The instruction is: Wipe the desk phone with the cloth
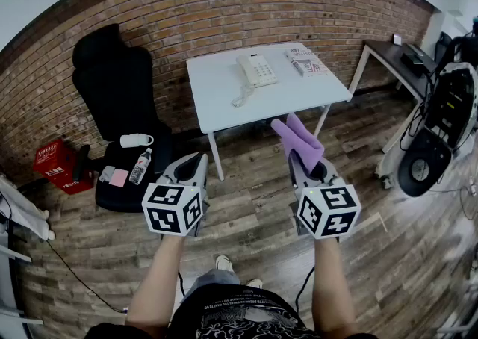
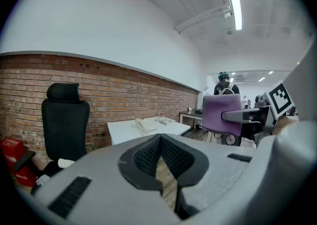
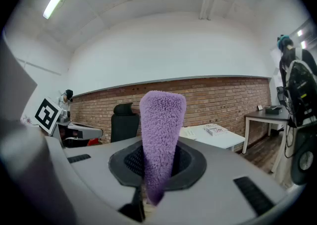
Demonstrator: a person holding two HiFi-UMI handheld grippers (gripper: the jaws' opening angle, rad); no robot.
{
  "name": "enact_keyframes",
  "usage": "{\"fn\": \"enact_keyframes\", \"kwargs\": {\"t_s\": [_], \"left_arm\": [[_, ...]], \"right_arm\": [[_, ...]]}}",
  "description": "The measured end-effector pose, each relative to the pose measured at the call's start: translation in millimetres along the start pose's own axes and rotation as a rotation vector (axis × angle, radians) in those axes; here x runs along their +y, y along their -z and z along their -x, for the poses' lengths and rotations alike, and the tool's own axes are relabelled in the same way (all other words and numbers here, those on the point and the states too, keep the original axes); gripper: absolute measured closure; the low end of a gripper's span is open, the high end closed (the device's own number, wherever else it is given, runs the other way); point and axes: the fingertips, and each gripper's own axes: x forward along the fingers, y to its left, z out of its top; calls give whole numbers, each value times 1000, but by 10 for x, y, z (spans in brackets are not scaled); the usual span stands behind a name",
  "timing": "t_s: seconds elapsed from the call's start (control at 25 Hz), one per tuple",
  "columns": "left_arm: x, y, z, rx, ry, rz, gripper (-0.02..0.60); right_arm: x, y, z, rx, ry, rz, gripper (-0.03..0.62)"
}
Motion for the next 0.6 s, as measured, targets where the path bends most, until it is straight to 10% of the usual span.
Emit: {"fn": "enact_keyframes", "kwargs": {"t_s": [0.6], "left_arm": [[-34, -19, -753, 21, 42, 11, 577]], "right_arm": [[-409, 84, -460, 32, -9, -14, 549]]}}
